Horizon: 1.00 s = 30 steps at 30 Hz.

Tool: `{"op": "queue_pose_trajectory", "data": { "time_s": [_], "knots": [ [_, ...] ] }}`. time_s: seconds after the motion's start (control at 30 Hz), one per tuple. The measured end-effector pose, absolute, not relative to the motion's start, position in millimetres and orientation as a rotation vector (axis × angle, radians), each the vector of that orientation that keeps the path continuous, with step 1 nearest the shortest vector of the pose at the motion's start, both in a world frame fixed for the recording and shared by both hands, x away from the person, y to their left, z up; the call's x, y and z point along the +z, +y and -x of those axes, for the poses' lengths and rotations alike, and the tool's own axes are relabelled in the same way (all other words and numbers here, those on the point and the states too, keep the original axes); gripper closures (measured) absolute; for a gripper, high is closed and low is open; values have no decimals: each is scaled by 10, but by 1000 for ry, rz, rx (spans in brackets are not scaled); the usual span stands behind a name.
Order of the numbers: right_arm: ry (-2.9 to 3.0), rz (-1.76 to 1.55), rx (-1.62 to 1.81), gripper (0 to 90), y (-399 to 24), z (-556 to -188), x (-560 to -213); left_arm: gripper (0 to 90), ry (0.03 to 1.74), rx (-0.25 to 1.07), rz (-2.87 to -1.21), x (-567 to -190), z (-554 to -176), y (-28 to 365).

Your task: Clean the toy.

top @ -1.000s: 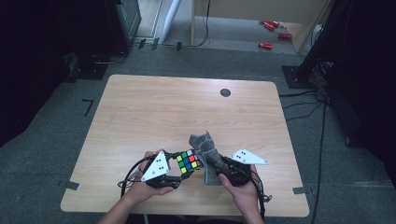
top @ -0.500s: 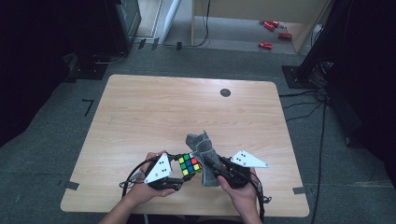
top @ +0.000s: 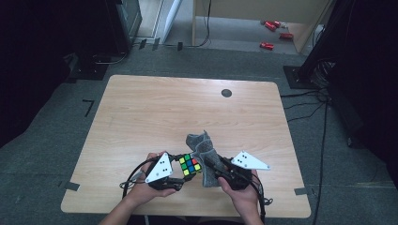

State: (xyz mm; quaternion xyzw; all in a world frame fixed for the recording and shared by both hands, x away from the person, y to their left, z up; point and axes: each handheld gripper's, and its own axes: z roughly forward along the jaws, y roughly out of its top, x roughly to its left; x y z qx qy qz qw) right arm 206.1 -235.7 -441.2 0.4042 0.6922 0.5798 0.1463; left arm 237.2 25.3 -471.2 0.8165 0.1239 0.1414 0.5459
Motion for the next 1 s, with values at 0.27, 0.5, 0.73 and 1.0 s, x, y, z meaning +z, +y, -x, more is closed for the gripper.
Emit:
{"op": "queue_pose_trajectory", "data": {
  "time_s": [0.27, 0.5, 0.73, 1.0],
  "knots": [
    [2021, -1201, 1621, 681, -2392, -2124, -4525, 343, 291, 332, -1917, -4686, -2362, 263],
    [2035, -1242, 1582, 681, -2395, -2162, -4589, 343, 309, 317, -1909, -4685, -2388, 287],
    [2000, -1170, 1654, 681, -2349, -2072, -4437, 343, 293, 319, -1947, -4717, -2371, 237],
    [2032, -1203, 1618, 679, -2381, -2136, -4555, 343, 297, 320, -1914, -4678, -2366, 270]
  ]
}}
